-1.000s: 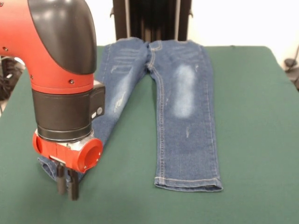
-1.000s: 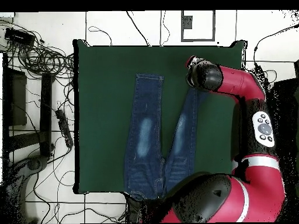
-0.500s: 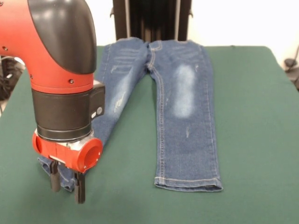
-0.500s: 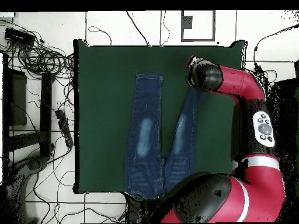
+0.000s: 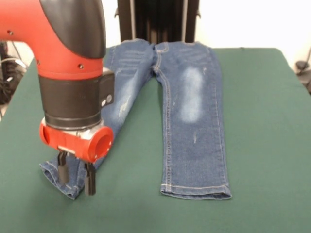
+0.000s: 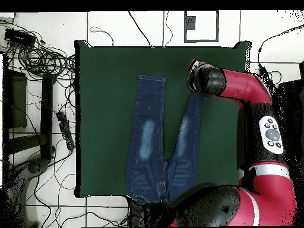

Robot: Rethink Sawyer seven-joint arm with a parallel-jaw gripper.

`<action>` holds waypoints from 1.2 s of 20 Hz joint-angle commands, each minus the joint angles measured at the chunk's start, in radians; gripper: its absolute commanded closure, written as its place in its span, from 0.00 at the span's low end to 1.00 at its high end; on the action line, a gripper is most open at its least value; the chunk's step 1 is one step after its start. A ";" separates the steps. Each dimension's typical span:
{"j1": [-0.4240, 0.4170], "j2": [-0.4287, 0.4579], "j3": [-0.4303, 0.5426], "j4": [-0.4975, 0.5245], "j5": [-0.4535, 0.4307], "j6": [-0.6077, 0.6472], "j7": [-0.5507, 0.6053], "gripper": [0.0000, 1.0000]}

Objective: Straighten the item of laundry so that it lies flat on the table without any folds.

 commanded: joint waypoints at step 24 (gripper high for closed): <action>-0.019 0.047 0.018 0.213 -0.098 -0.099 -0.029 0.00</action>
